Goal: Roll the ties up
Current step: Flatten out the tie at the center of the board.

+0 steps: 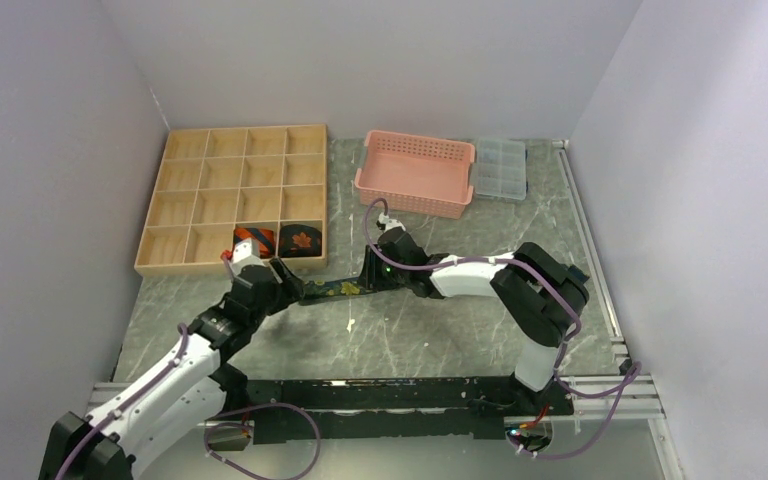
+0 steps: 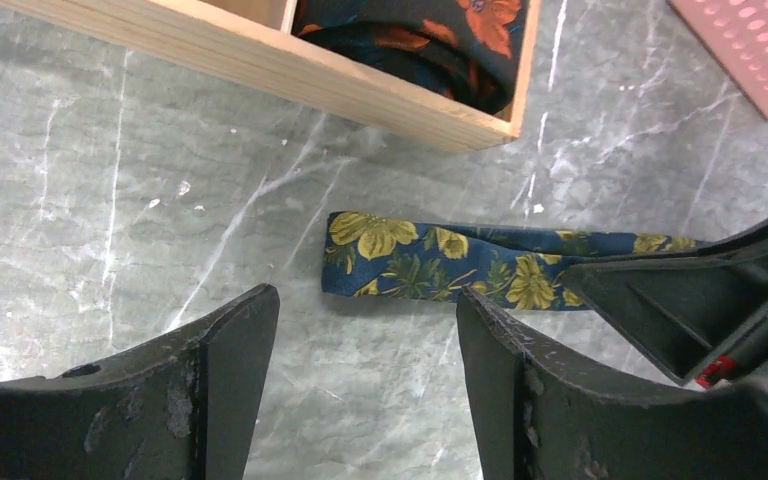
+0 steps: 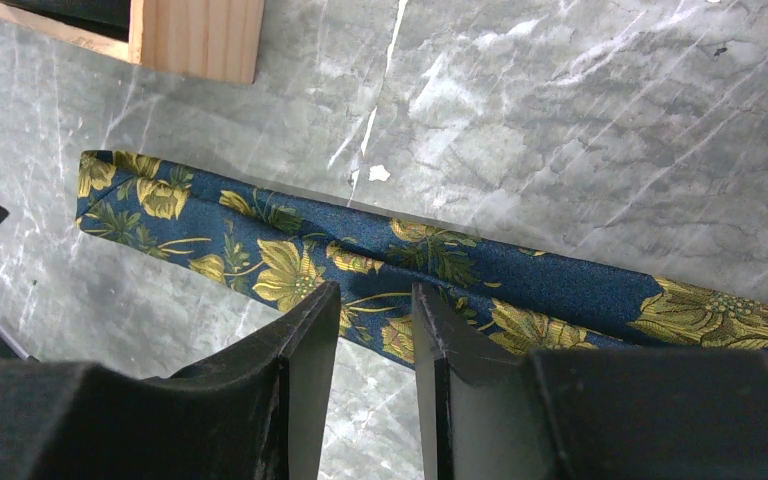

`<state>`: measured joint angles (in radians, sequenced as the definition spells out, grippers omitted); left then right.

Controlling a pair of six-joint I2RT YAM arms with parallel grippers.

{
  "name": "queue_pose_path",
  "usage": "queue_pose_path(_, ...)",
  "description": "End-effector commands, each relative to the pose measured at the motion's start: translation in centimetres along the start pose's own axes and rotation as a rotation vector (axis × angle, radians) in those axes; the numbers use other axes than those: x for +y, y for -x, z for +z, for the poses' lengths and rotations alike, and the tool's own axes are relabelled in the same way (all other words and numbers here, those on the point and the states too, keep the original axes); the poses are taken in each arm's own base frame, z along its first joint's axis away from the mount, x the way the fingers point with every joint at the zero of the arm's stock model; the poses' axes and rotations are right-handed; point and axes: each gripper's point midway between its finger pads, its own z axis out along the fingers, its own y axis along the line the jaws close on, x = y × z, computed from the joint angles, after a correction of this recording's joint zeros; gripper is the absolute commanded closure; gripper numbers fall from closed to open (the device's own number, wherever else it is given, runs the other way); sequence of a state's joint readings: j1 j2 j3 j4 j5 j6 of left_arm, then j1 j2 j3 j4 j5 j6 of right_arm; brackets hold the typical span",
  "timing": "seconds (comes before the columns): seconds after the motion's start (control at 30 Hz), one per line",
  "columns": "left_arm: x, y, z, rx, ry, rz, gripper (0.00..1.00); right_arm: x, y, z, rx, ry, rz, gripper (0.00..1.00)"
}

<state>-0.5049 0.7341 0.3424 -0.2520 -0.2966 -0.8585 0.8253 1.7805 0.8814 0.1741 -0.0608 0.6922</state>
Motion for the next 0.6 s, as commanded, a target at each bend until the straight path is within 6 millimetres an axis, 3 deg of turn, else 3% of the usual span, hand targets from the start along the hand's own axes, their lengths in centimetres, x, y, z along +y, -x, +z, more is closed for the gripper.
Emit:
queue_pose_path(0.0, 0.7, -0.1, 0.9, 0.017, 0.050, 0.043, 0.29, 0.5, 0.5, 0.2, -0.016, 0.017, -0.006, 0.63)
queue_pose_path(0.23, 0.7, -1.7, 3.4, 0.095, 0.068, 0.043, 0.41, 0.4, 0.1, 0.2, -0.009, 0.023, -0.003, 0.63)
queue_pose_path(0.57, 1.2, -1.5, 3.9, 0.072, 0.079, 0.040, 0.41, 0.2, -0.3, 0.2, -0.002, 0.026, 0.000, 0.63)
